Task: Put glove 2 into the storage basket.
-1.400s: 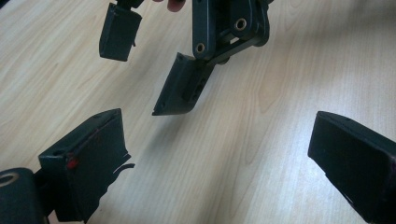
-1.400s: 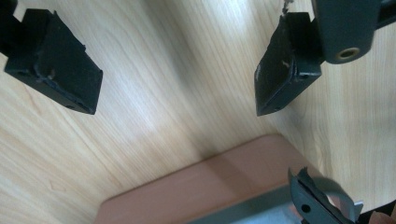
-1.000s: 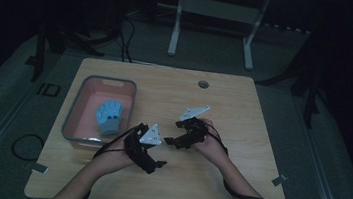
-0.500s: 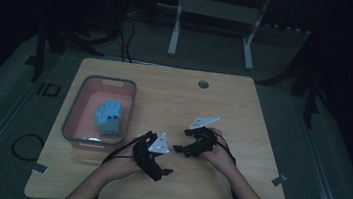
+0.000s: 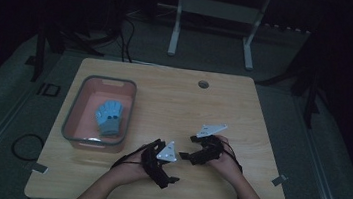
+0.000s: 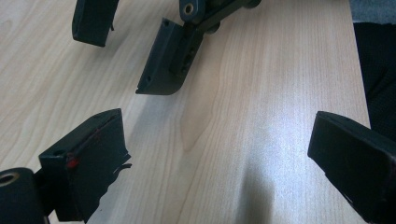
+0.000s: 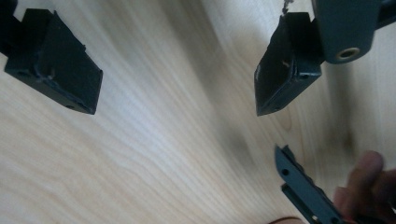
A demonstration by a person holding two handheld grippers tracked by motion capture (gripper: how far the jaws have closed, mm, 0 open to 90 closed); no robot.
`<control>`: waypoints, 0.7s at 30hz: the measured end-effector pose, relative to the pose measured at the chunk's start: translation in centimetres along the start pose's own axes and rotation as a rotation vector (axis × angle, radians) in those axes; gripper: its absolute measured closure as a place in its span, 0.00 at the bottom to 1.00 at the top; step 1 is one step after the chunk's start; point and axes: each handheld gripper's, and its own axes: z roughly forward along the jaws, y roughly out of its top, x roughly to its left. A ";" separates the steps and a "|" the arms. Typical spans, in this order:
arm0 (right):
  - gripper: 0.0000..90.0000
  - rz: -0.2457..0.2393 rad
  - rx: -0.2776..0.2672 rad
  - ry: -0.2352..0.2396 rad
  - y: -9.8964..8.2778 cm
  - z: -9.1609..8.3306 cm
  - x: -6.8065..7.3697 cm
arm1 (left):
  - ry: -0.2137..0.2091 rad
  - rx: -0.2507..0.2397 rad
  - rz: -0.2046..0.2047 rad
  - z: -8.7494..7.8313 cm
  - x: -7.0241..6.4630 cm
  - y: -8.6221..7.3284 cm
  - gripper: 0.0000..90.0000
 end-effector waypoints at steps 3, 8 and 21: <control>0.17 0.000 -0.007 -0.002 -0.4 -0.1 0.0 | -0.012 0.000 0.000 0.5 -0.1 -0.1 0.05; 0.16 0.004 0.002 -0.007 -1.4 -0.2 0.0 | -0.025 -0.005 -0.002 1.1 -0.3 -0.2 0.05; 0.15 0.003 -0.018 -0.020 -3.3 -0.9 -0.2 | -0.053 -0.008 -0.002 2.0 -0.7 -0.5 0.05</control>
